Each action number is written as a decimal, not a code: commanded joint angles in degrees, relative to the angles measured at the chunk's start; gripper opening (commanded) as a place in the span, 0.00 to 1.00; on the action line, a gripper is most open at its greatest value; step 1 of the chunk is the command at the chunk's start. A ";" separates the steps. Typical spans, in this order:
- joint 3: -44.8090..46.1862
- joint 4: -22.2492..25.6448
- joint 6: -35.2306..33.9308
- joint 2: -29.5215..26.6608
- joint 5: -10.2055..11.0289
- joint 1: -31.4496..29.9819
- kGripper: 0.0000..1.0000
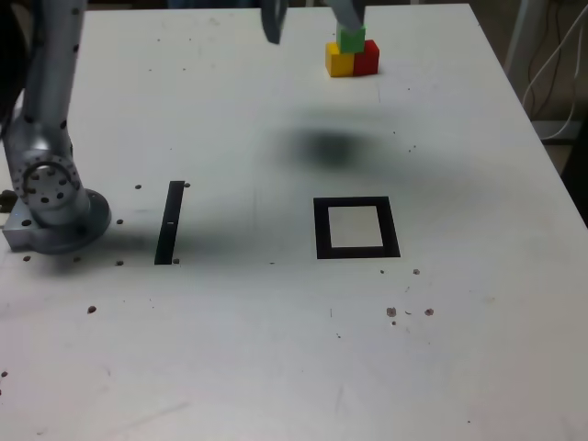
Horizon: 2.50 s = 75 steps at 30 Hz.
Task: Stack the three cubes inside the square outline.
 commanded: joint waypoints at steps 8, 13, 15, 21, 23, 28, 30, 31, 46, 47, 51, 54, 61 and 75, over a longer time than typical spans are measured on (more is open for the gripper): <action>-11.48 1.10 3.44 6.34 0.32 5.74 0.97; -14.15 1.17 4.67 8.52 1.34 7.61 0.97; -15.44 1.24 5.12 9.29 1.64 7.89 0.97; -20.66 1.33 7.53 12.11 1.79 8.01 0.97; -23.17 1.31 9.35 13.46 1.79 8.01 0.97; -31.65 1.24 17.05 18.10 2.44 8.01 0.97; -34.77 1.10 20.46 19.77 2.93 8.01 0.97; -35.98 0.92 22.06 20.43 3.11 8.01 0.97; -37.80 -7.60 41.72 25.52 6.90 8.14 0.99; -38.04 -8.38 42.58 25.45 7.00 8.13 0.99; -38.58 -11.69 46.49 25.41 7.22 7.94 0.99; -38.08 -13.37 49.71 26.07 7.30 7.84 0.99; -36.15 -16.92 52.23 27.64 7.94 7.83 0.99; -34.31 -16.86 51.33 27.53 5.75 7.84 0.98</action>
